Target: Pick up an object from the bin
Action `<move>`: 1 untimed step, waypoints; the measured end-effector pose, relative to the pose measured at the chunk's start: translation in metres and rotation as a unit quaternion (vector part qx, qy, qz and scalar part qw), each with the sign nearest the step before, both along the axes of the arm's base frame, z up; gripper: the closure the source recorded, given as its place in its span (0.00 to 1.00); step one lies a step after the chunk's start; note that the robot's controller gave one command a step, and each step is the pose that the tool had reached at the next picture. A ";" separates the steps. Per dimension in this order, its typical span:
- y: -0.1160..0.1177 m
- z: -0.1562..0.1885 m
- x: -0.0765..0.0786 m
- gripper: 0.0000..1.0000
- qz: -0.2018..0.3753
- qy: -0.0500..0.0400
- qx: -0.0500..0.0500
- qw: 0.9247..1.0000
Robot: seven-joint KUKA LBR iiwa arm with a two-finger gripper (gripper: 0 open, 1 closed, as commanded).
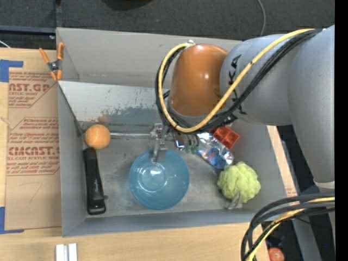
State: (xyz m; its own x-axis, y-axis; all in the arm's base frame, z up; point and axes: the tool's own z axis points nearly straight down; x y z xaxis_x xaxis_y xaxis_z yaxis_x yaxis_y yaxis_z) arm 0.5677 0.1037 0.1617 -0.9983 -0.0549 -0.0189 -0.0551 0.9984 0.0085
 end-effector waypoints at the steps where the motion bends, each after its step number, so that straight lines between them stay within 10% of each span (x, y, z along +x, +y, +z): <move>1: -0.022 0.096 -0.008 1.00 0.095 0.005 -0.003 0.995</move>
Offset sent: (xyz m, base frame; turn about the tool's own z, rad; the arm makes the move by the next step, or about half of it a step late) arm -0.0135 -0.0278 -0.0356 0.0056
